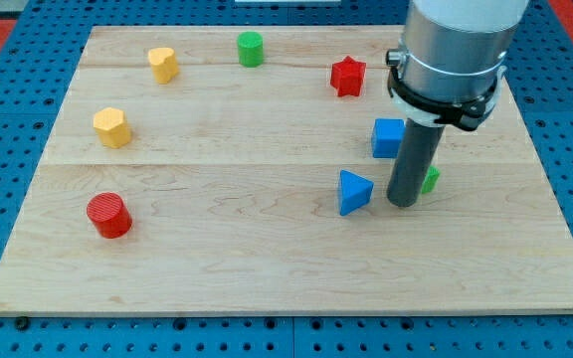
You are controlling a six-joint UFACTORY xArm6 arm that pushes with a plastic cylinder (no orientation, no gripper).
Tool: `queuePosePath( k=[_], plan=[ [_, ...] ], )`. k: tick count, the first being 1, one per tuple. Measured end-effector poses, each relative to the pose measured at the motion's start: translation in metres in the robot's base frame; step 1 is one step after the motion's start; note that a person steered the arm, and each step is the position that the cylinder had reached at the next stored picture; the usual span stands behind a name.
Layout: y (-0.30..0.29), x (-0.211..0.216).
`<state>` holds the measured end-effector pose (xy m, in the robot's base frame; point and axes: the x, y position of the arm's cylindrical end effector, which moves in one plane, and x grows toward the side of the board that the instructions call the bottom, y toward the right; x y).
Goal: Place the blue cube on top of the green star
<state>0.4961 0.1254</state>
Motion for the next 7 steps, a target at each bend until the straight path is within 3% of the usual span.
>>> queuePosePath(
  k=[1, 2, 3, 4, 6, 7],
  plan=[
    [0.005, 0.007],
    [-0.068, 0.028],
    [-0.159, 0.02],
    [-0.183, 0.007],
    [-0.178, 0.008],
    [-0.126, 0.004]
  ],
)
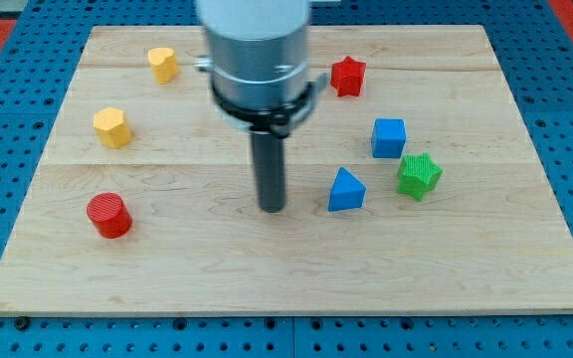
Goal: Place the blue cube on top of the green star
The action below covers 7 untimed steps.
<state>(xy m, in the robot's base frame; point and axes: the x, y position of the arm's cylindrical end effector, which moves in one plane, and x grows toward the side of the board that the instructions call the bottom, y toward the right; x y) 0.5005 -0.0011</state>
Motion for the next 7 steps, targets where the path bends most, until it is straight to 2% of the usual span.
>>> queuePosePath(
  k=[2, 3, 4, 5, 7],
  plan=[
    [0.091, -0.001],
    [0.067, -0.036],
    [0.035, -0.09],
    [0.043, -0.119],
    [0.124, -0.115]
  ],
)
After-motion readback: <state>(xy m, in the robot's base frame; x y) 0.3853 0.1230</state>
